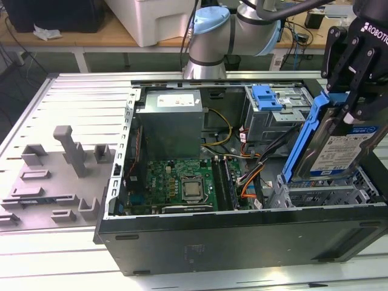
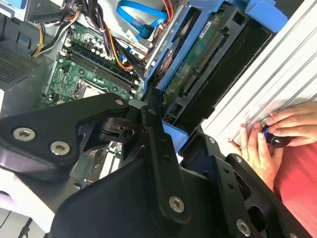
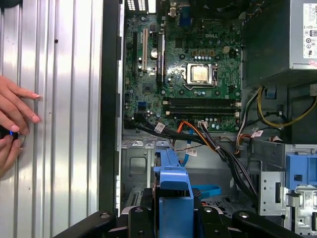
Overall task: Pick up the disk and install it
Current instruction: 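Insert the disk into the insertion slot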
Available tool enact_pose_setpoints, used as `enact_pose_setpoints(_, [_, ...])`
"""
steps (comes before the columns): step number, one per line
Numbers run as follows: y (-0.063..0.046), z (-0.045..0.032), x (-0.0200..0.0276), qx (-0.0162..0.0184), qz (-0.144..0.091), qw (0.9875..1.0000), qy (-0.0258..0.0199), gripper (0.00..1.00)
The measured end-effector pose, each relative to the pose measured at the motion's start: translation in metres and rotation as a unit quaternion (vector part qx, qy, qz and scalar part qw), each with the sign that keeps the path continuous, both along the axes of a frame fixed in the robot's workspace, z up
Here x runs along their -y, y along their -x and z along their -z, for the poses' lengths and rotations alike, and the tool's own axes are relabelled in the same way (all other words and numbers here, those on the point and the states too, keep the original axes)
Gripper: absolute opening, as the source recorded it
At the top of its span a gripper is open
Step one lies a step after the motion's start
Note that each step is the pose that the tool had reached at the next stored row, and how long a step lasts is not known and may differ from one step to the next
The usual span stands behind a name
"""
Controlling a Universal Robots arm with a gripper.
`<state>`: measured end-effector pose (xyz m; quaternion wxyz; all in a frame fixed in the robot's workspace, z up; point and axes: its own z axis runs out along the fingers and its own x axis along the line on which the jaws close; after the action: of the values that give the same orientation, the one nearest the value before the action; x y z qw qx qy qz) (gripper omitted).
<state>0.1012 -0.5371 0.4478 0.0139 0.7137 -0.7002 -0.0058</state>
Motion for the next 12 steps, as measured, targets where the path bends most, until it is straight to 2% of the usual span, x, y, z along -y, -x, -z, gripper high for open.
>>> enact_pose_setpoints(12, [0.0,0.0038,0.0003,0.0,0.0,1.0,0.0,0.37])
